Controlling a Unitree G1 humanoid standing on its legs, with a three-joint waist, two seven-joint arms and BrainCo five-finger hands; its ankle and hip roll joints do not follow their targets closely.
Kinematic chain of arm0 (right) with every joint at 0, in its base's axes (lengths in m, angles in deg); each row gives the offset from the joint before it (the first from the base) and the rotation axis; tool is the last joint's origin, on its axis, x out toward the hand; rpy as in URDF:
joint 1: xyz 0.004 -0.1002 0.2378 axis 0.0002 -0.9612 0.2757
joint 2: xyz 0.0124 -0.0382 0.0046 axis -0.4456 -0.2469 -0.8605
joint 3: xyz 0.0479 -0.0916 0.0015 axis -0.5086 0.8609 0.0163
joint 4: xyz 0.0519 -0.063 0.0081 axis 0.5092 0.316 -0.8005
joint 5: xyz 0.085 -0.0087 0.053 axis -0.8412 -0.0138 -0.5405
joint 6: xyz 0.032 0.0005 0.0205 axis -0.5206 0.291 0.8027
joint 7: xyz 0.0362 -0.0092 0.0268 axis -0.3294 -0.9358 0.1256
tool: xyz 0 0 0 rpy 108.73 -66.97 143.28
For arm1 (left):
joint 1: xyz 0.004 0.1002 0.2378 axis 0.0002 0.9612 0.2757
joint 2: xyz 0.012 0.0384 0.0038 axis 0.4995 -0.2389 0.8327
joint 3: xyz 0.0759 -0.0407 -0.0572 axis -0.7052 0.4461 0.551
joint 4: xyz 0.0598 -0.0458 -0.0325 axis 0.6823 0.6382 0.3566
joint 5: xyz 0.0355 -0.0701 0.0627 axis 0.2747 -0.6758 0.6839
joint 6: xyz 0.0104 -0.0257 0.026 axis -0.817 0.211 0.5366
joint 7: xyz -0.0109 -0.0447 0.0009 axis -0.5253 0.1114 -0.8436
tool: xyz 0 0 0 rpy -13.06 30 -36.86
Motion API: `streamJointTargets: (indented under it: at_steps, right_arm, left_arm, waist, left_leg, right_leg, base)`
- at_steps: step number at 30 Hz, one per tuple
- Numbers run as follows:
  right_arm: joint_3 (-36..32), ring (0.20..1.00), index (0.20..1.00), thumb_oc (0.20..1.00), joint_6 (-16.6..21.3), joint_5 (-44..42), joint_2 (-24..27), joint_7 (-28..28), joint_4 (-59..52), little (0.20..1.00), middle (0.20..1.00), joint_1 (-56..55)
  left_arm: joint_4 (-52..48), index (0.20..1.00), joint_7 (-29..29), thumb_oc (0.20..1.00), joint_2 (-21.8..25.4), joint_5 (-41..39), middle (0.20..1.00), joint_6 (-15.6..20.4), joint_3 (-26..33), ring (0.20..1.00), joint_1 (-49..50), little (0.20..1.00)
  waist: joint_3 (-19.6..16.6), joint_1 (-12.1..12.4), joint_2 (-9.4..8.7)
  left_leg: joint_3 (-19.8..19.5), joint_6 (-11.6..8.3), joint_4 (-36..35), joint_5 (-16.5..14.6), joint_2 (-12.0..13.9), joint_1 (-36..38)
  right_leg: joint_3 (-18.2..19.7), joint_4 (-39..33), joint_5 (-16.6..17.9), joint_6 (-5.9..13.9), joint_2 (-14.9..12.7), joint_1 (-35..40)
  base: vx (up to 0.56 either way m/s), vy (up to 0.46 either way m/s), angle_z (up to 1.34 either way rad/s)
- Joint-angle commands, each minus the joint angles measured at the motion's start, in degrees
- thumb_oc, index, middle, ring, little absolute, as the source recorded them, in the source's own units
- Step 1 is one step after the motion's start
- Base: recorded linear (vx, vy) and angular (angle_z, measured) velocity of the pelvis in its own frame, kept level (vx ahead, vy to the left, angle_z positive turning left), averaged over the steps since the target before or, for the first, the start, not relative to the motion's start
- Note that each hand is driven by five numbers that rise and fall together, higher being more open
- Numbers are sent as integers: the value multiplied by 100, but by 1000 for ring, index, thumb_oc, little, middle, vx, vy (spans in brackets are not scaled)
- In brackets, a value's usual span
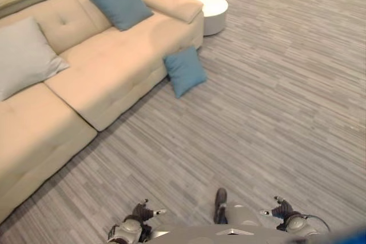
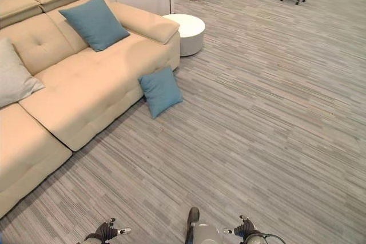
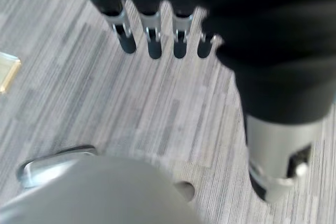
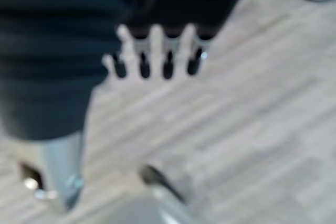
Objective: Pick up all the scattered cushions and arrange them neatly on the sofa.
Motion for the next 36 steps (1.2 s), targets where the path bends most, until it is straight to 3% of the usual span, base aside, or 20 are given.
streamJointTargets:
  at_steps: [1,3,6,7,8,11,12,14,17,18,19,21,22,24,25,26,27,28,32,36]
  right_arm:
    - [80,1000,1000,1000,98,-315,251,128,-52,1000,1000,98]
    - [68,1000,1000,1000,102,-340,256,137,-51,1000,1000,88]
    - [49,1000,1000,1000,108,-345,272,149,-6,1000,1000,35]
    - [17,1000,1000,1000,96,-352,274,177,77,1000,1000,-38]
    - [12,1000,1000,1000,106,-350,269,200,88,1000,1000,-54]
    - [42,1000,1000,1000,89,-332,254,186,116,1000,1000,-35]
    - [80,1000,1000,1000,78,-282,190,131,110,1000,1000,-62]
    - [88,1000,1000,1000,81,-262,178,123,118,1000,1000,-80]
    - [100,1000,1000,1000,76,-159,105,31,125,1000,1000,-79]
    - [103,1000,1000,1000,55,-112,101,24,54,1000,1000,-44]
    - [103,1000,1000,1000,54,-112,103,24,54,1000,1000,-43]
    - [75,1000,1000,1000,68,-136,78,2,-40,1000,1000,-18]
    - [75,1000,1000,1000,67,-137,78,1,-40,1000,1000,-17]
    - [61,1000,1000,1000,68,-141,88,16,-41,1000,1000,-12]
    - [59,1000,1000,1000,83,-150,111,31,-65,1000,1000,11]
    - [60,1000,1000,1000,83,-150,112,31,-65,1000,1000,10]
    - [57,1000,1000,1000,77,-159,141,28,-108,1000,1000,62]
    - [59,1000,1000,1000,77,-159,143,28,-108,1000,1000,62]
    - [68,1000,1000,1000,35,-122,188,20,-73,1000,1000,56]
    - [90,1000,1000,1000,42,-95,222,3,5,1000,1000,-29]
  left_arm:
    - [-206,1000,-19,1000,14,-206,1000,116,-174,1000,-297,1000]
    - [-205,1000,-22,1000,-3,-204,1000,116,-192,1000,-306,1000]
    - [-195,1000,-8,1000,-24,-154,1000,118,-223,1000,-290,1000]
    - [-221,1000,17,1000,-25,-117,1000,124,-221,1000,-267,1000]
    - [-220,1000,10,1000,-21,-94,1000,136,-236,1000,-252,1000]
    - [-199,1000,14,1000,-5,-73,1000,133,-250,1000,-251,1000]
    - [-160,1000,44,1000,12,-101,1000,97,-152,1000,-177,1000]
    - [-156,1000,49,1000,11,-108,1000,91,-121,1000,-144,1000]
    - [-119,1000,68,1000,42,-116,1000,65,-63,1000,-117,1000]
    - [-190,1000,36,1000,61,-101,1000,56,-70,1000,-157,1000]
    - [-190,1000,36,1000,59,-101,1000,55,-70,1000,-158,1000]
    - [-283,1000,30,1000,110,-77,1000,47,-126,1000,-229,1000]
    - [-283,1000,30,1000,109,-77,1000,47,-125,1000,-229,1000]
    - [-313,1000,39,1000,123,-125,1000,54,-148,1000,-269,1000]
    - [-309,1000,40,1000,130,-114,1000,80,-172,1000,-314,1000]
    - [-307,1000,39,1000,129,-115,1000,81,-172,1000,-314,1000]
    - [-286,1000,39,1000,128,-106,1000,95,-187,1000,-336,1000]
    - [-285,1000,39,1000,127,-106,1000,96,-186,1000,-336,1000]
    - [-153,1000,35,1000,115,44,1000,139,-216,1000,-355,1000]
    - [-57,1000,36,1000,93,123,1000,146,-238,1000,-297,1000]
  waist:
    - [386,2,-211]
    - [413,57,-199]
    - [406,136,-170]
    - [336,234,20]
    - [338,265,23]
    - [310,332,6]
    - [167,385,-1]
    - [77,414,-17]
    - [-108,507,-127]
    - [-4,429,-106]
    - [-19,433,-95]
    - [95,273,57]
    - [101,269,44]
    - [154,180,100]
    - [197,109,95]
    - [212,100,99]
    - [243,33,50]
    - [263,27,62]
    - [314,-156,-92]
    - [178,-184,-144]
  left_leg:
    - [526,254,-554,133,135,-654]
    - [579,287,-745,49,82,-830]
    - [767,377,-1635,-54,-53,-1009]
    - [940,333,-3185,598,-94,-1161]
    - [1070,265,-3475,767,-113,-1260]
    - [1240,220,-3567,885,-65,-1423]
    - [1071,355,-3713,918,-141,-1136]
    - [992,415,-3662,884,-187,-1122]
    - [1009,651,-3544,576,-322,-836]
    - [944,831,-3558,388,-376,-511]
    - [947,829,-3562,397,-362,-528]
    - [730,964,-3626,148,-336,-89]
    - [730,966,-3623,144,-353,-87]
    - [588,932,-3688,40,-332,143]
    - [474,880,-3739,-82,-329,315]
    - [463,876,-3737,-95,-325,336]
    - [347,810,-3775,-198,-350,476]
    - [339,805,-3776,-209,-336,504]
    - [-144,659,-3795,-547,-431,945]
    - [-328,519,-3586,-769,-340,1020]
  right_leg:
    - [30,-157,-633,636,-263,659]
    - [-4,-239,-690,649,-230,820]
    - [-62,-410,-805,715,-160,1086]
    - [-60,-603,-983,777,115,1449]
    - [-50,-619,-1064,781,158,1578]
    - [54,-642,-1173,770,238,1796]
    - [139,-551,-1277,824,253,1899]
    - [187,-481,-1294,844,227,1890]
    - [187,594,-1185,1149,-82,1728]
    - [153,1927,-572,1438,-402,1166]
    - [156,1913,-554,1434,-388,1150]
    - [65,3036,-223,1386,-529,522]
    - [68,3070,-245,1389,-548,512]
    - [-150,2840,-384,1242,-693,183]
    - [-251,2210,-489,1159,-756,-60]
    - [-263,2208,-502,1158,-753,-32]
    - [-200,1475,-469,1178,-768,-251]
    - [-212,1457,-470,1176,-754,-212]
    - [608,-32,-20,1404,-492,-465]
    - [668,-86,36,1294,-460,-244]
  base:
    - [182,-159,-5]
    - [187,-67,4]
    - [328,-48,12]
    - [463,-13,18]
    - [463,-13,16]
    - [352,5,1]
    - [541,61,-20]
    - [405,71,-45]
    - [317,111,-58]
    - [288,157,-24]
    - [201,127,-16]
    - [253,85,36]
    - [293,52,68]
    - [282,-64,55]
    - [276,-102,47]
    - [352,-169,45]
    - [176,-92,50]
    - [283,-154,43]
    - [338,-177,37]
    - [278,-223,56]
